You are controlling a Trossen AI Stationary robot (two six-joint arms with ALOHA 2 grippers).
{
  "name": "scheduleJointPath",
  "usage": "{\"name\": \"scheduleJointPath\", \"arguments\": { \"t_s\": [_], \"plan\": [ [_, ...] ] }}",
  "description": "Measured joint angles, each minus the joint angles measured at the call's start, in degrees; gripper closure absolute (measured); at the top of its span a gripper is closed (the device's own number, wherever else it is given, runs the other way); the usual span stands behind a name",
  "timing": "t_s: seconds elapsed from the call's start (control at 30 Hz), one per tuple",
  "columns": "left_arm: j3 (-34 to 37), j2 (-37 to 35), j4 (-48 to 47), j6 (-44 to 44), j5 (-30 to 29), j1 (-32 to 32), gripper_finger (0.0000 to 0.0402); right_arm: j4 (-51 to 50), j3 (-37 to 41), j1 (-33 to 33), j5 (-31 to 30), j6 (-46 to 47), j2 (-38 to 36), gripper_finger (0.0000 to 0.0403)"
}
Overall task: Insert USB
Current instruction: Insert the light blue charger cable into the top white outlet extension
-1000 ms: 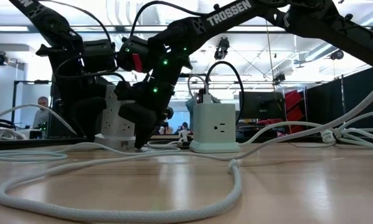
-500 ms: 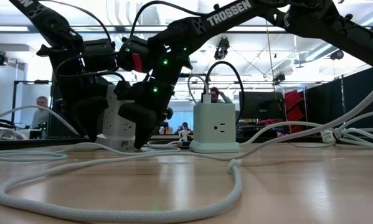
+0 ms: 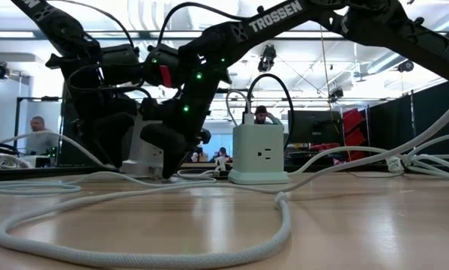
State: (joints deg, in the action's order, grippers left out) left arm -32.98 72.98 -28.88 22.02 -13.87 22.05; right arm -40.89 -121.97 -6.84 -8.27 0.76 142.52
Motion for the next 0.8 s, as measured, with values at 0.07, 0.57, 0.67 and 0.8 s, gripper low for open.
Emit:
{"name": "scheduleJointPath", "arguments": {
  "t_s": [0.07, 0.57, 0.67, 0.8],
  "plan": [
    [0.0, 0.0, 0.0, 0.0, 0.1, 0.0, 0.0088, 0.0, 0.0, -0.1, -0.3, 0.8, 0.0, 0.0403],
    [0.0, 0.0, 0.9, -0.1, 1.2, -0.2, 0.0088, 0.0, -2.9, -0.2, -0.6, 1.8, 0.0, 0.0403],
    [0.0, -0.1, 0.6, -1.4, 1.1, -0.2, 0.0088, -0.4, -2.9, -0.2, -0.6, 1.8, 0.0, 0.0403],
    [0.4, -2.9, -0.3, -4.9, 1.1, -0.2, 0.0088, -1.9, -3.0, -0.2, -0.2, 1.6, 0.0, 0.0403]
  ]
}}
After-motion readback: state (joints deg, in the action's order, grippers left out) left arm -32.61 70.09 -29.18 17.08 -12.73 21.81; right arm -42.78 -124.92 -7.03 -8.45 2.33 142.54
